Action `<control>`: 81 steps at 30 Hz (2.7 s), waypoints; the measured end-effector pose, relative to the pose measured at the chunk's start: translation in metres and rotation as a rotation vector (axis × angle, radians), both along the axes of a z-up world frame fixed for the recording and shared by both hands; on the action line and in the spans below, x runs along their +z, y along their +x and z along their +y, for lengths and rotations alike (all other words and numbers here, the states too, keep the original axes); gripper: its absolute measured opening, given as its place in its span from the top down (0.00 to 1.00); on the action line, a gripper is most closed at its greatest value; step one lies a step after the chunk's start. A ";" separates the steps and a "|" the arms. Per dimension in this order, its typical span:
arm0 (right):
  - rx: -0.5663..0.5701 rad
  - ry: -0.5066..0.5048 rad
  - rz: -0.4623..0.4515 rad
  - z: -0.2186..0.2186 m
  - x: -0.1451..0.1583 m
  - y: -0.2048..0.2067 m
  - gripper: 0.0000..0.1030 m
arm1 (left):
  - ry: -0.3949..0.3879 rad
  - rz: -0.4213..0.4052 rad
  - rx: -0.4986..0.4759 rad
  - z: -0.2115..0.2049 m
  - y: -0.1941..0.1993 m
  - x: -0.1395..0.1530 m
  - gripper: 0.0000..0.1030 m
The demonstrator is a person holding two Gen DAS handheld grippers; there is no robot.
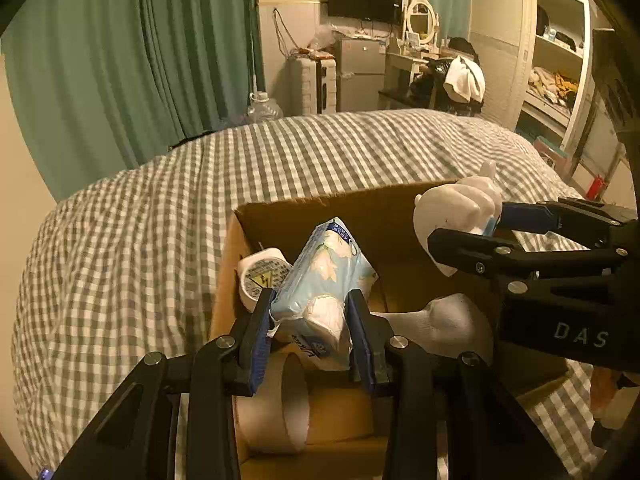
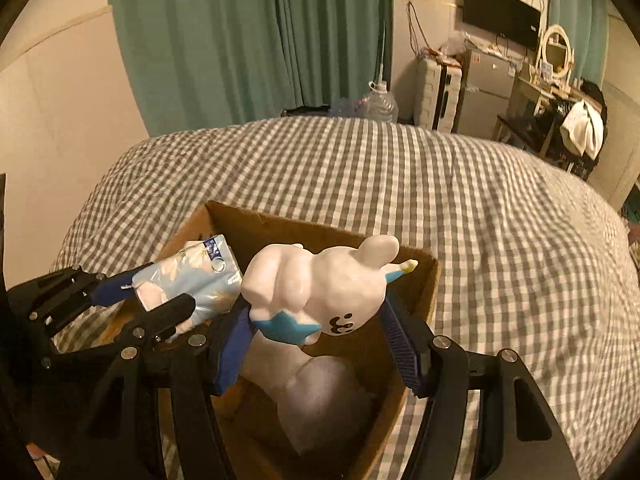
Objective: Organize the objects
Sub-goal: 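Place the tissue pack and figurine into the box and open both tools, then grasp the toothpaste tube with the left tool while the right tool grasps the earbud case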
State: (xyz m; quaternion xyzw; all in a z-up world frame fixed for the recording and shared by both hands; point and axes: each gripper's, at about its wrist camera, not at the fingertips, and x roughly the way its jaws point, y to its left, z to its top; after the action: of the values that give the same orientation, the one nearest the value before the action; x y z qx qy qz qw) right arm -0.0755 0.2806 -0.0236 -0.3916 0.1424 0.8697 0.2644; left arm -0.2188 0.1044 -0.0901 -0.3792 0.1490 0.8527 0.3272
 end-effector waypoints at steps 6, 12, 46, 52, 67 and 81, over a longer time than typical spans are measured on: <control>0.006 -0.037 0.019 0.003 -0.004 0.003 0.39 | 0.009 -0.018 -0.020 0.003 0.007 -0.005 0.63; -0.018 -0.052 0.084 -0.004 0.021 0.019 0.29 | 0.023 -0.015 -0.015 -0.006 0.022 0.021 0.46; -0.002 0.170 0.124 -0.167 0.136 0.155 0.23 | 0.152 0.193 0.158 -0.138 0.156 0.127 0.07; 0.012 0.084 0.044 -0.166 0.063 0.148 0.23 | 0.097 0.164 0.205 -0.136 0.161 0.067 0.07; 0.053 -0.178 -0.294 -0.162 -0.106 0.114 0.23 | -0.087 0.019 0.160 -0.116 0.149 -0.063 0.07; 0.079 -0.145 -0.248 -0.174 -0.086 0.135 0.50 | -0.085 -0.002 0.103 -0.108 0.170 -0.060 0.07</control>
State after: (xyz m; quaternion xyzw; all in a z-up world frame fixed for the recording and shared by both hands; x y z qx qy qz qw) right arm 0.0594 0.1070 -0.1094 -0.5193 0.1558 0.8119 0.2166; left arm -0.0490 -0.0031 -0.1498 -0.4006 0.1651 0.8609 0.2667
